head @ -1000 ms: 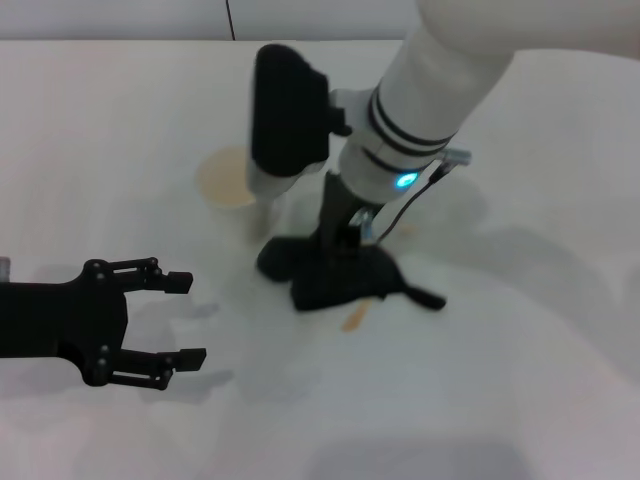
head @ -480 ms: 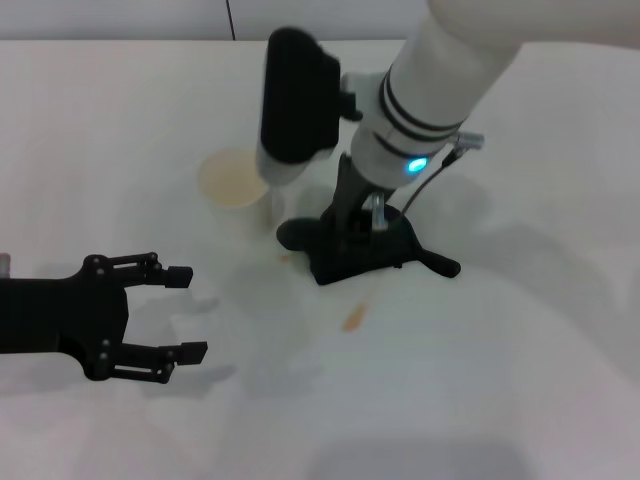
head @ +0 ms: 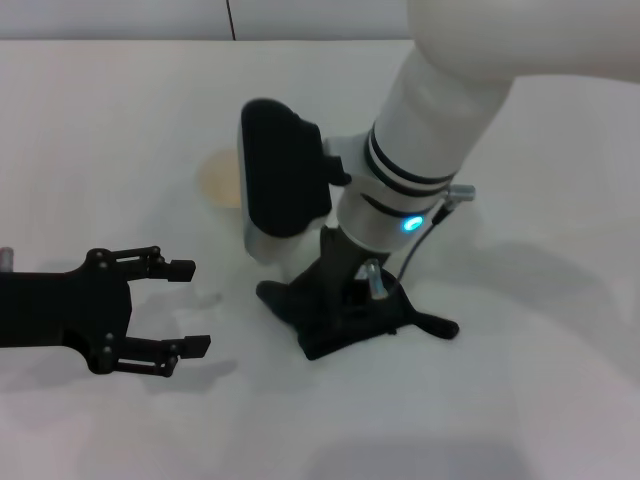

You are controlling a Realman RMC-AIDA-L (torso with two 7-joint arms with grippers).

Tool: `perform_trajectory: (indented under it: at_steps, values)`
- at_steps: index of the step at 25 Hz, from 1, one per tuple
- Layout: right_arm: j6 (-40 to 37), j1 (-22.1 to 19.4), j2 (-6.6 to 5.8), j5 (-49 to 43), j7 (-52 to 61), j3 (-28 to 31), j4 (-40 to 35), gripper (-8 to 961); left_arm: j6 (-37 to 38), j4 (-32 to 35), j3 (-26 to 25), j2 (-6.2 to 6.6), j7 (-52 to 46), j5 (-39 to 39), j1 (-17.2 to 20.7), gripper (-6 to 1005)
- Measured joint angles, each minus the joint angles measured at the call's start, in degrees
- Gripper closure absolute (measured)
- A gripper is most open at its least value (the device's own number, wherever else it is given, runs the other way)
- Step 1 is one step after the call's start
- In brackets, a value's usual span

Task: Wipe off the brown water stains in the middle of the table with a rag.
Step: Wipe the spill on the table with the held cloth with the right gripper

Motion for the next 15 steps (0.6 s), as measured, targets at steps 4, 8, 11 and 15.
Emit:
perform_trajectory:
  at_steps: [4,8,11,15]
  values:
    - [0.7,-0.6,-0.01,-1.9,-0.2,0.5,2.1,894,0.1,-0.1,0.0,-0.14,0.0,0.0,0.0,124]
    - [2.1,-1.8,-0.01,-9.0,-0.2,5.7,4.8,894,0.1,-0.1,0.0,-0.41,0.0,0.0,0.1,124]
    - [3.9,-3.0,-0.01,-14.2,-0.2,9.9,5.2,894,0.1,-0.1,0.0,-0.50,-0.2,0.0,0.2,123]
    - [6.3,-3.4,-0.06,-17.7,-0.1,12.1,6.3,894,0.2,0.0,0.0,-0.71,-0.2,0.0,0.2,123]
